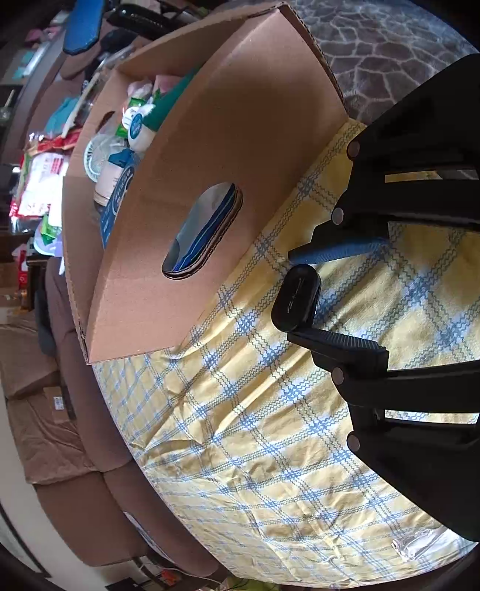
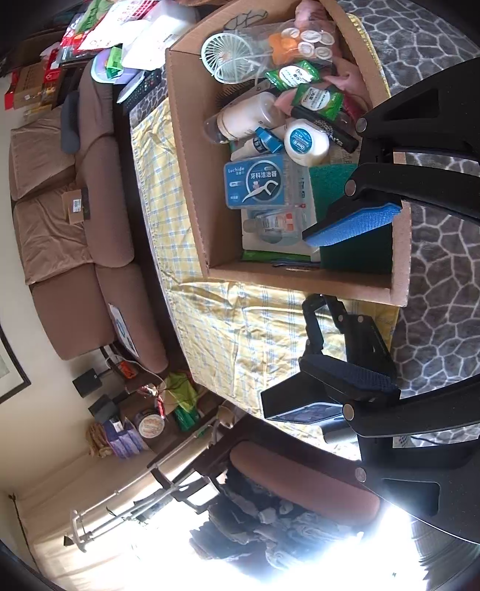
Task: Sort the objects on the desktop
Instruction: 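Grasp the black case on the cloth with the left gripper, then grasp the white cotton pad and sticks with the right gripper while the left gripper holds the black case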
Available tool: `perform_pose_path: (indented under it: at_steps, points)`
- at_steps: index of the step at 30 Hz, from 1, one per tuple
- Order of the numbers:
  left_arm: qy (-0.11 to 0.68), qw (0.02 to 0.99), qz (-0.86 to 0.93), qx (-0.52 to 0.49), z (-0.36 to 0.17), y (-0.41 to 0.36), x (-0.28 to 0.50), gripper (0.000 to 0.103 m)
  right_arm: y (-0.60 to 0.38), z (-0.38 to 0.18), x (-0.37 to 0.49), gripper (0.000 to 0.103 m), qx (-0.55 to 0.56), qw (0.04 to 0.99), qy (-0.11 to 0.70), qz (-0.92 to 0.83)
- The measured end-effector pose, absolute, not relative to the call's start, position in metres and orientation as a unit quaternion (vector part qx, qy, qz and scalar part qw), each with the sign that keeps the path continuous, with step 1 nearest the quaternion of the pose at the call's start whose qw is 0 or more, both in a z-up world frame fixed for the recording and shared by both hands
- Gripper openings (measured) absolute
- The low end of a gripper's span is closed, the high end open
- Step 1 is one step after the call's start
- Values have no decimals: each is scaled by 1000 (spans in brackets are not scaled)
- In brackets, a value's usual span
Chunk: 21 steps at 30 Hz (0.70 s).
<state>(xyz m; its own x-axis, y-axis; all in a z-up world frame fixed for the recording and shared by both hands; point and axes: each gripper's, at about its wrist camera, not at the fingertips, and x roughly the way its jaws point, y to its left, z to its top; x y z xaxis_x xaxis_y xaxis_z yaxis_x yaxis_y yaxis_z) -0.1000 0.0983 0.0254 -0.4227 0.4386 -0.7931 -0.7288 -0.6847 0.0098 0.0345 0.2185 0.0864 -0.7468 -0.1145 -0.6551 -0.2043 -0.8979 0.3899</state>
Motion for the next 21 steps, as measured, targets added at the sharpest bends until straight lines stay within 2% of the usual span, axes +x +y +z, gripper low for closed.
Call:
perform_pose_path:
  at_steps: [6, 13, 17, 21]
  points:
    - [98, 358, 841, -393, 70, 47, -93, 33, 203, 92, 25, 64, -355, 9, 213, 910]
    - [36, 282, 876, -391, 129, -84, -80, 33, 140, 96, -15, 65, -346, -50, 185, 919]
    - [4, 211, 894, -394, 136, -160, -78, 33, 82, 80, -59, 65, -354, -96, 152, 918]
    - [-56, 177, 897, -400, 121, -216, -77, 33, 22, 52, -108, 66, -368, -136, 103, 914]
